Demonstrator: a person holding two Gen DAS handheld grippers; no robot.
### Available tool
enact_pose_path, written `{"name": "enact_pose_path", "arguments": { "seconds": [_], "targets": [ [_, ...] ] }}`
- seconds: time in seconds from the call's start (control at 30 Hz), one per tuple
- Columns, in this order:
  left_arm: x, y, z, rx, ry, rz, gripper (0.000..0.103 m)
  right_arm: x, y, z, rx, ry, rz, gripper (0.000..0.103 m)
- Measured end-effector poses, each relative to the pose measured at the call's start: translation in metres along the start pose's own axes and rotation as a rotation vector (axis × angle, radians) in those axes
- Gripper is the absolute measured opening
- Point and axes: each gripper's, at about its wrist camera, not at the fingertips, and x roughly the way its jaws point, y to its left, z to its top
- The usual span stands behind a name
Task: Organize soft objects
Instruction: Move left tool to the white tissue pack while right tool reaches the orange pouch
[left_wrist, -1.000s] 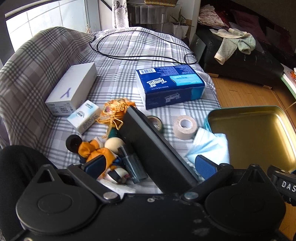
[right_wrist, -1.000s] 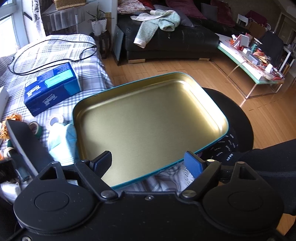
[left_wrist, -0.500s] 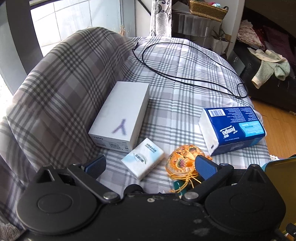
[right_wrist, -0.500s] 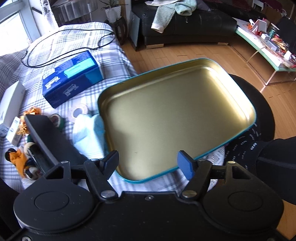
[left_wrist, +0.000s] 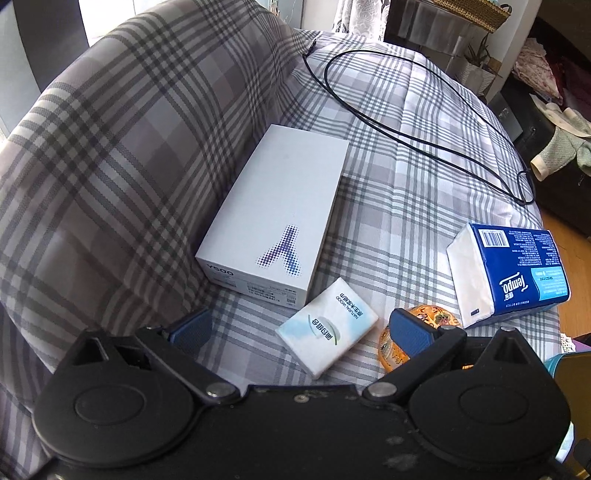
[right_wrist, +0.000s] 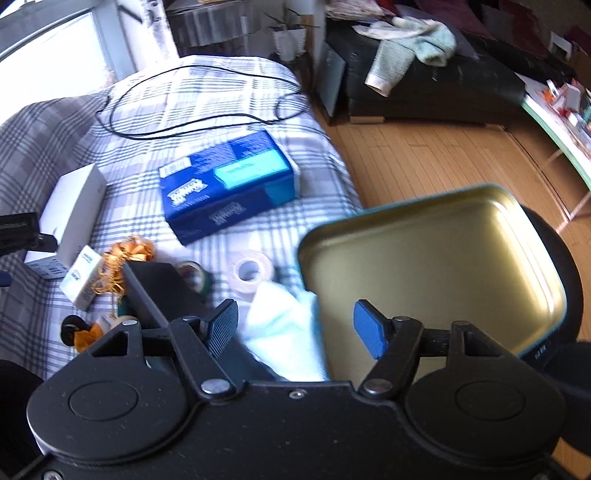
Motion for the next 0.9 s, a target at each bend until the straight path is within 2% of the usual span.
{"name": "enact_pose_path", "arguments": {
  "seconds": [0.27,0.47,0.53,0.67,0.9],
  "targets": [
    [0.010,0.007,0.002,-0.046,0.015,-0.014,0.103,0.015,0.059,0.022,-0.130,-0.018,0.077,0.065],
    [0.008,0.022,-0.003,-0.135,-0.057,-0.029,0.103,0.035,0.103,0.032,-0.219,-0.033,0.143,0.065],
    [0.008,0.024,-0.003,-0.153,-0.077,-0.038,0.103,0.043,0.116,0.033,-0.257,-0.046,0.146,0.065],
    [0.012,0.034,-0.002,-0.217,-0.062,-0.070,0.103,0.058,0.133,0.033,-0.290,-0.064,0.164,0.067],
    [0.019,0.041,-0.002,-0.260,-0.041,-0.096,0.103,0.087,0.154,0.033,-0.328,-0.034,0.154,0.069]
  ]
}}
